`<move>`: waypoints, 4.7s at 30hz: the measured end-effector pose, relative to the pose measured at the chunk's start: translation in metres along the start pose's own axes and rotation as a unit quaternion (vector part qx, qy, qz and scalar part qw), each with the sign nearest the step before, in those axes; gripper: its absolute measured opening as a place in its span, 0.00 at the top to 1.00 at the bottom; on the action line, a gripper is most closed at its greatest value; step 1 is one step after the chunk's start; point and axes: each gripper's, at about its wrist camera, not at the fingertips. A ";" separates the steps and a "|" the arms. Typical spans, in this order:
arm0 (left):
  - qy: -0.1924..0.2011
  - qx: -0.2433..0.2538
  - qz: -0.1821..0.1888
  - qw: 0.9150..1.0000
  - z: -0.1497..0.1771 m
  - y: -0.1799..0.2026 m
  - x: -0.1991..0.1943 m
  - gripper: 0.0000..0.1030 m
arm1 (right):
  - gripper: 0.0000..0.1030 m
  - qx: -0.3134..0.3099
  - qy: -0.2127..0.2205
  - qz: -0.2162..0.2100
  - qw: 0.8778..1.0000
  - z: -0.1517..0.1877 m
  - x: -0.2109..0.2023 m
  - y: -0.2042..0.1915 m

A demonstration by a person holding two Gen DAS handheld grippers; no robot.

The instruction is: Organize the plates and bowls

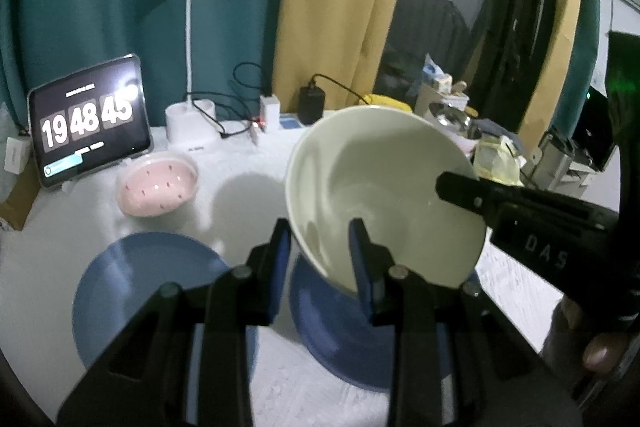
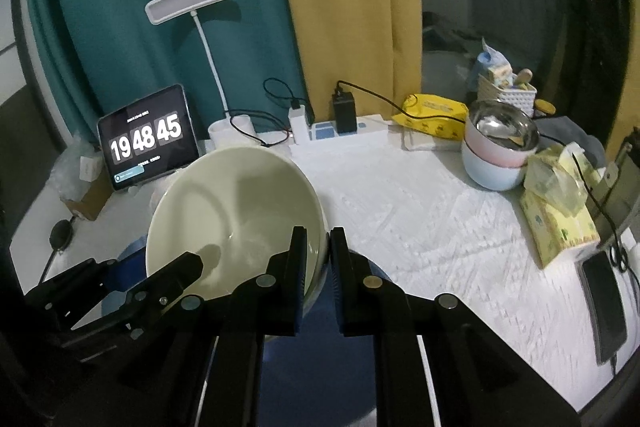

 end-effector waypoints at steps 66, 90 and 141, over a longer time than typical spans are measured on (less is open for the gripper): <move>-0.055 0.007 -0.005 0.998 0.027 -0.002 0.013 0.67 | 0.78 0.001 -0.038 0.015 0.999 0.025 0.014 0.000; -0.018 -0.050 -0.023 0.998 0.014 -0.088 -0.004 0.58 | 0.78 -0.053 -0.047 -0.010 0.997 0.004 0.043 -0.081; -0.082 -0.125 -0.066 0.987 -0.027 -0.239 0.091 0.58 | 0.78 -0.018 -0.137 -0.027 0.990 -0.038 0.209 -0.159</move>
Point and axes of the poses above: each gripper's, at about its wrist camera, not at the fingertips, and x roughly the way its jaws point, y to its right, z to its underside, and after that the axes turned 2 degrees about -z, right-handed
